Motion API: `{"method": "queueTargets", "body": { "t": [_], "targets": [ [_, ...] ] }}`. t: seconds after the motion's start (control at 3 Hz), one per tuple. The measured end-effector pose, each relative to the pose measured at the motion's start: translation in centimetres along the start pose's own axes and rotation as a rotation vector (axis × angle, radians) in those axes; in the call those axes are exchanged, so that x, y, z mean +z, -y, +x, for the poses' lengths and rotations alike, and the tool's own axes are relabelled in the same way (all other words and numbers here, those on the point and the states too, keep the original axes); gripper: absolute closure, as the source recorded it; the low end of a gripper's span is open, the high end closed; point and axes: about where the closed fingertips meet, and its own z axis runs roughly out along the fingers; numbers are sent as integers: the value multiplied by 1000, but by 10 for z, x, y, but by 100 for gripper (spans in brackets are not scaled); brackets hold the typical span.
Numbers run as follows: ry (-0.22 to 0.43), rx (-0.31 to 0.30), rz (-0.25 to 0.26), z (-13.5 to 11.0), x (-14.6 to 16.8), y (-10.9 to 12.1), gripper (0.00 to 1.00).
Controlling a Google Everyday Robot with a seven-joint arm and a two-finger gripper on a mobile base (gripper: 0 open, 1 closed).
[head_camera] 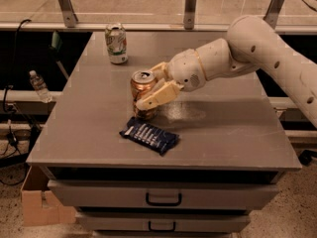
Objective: Move orange can near rxbar blueberry
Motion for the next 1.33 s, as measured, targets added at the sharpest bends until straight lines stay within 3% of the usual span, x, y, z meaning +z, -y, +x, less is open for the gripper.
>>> {"method": "queueTargets", "body": {
  "t": [0.33, 0.67, 1.33],
  "targets": [
    [3, 7, 11, 2, -3, 3, 0],
    [8, 2, 127, -1, -46, 17, 0],
    [6, -134, 491, -62, -195, 29, 0]
  ]
}}
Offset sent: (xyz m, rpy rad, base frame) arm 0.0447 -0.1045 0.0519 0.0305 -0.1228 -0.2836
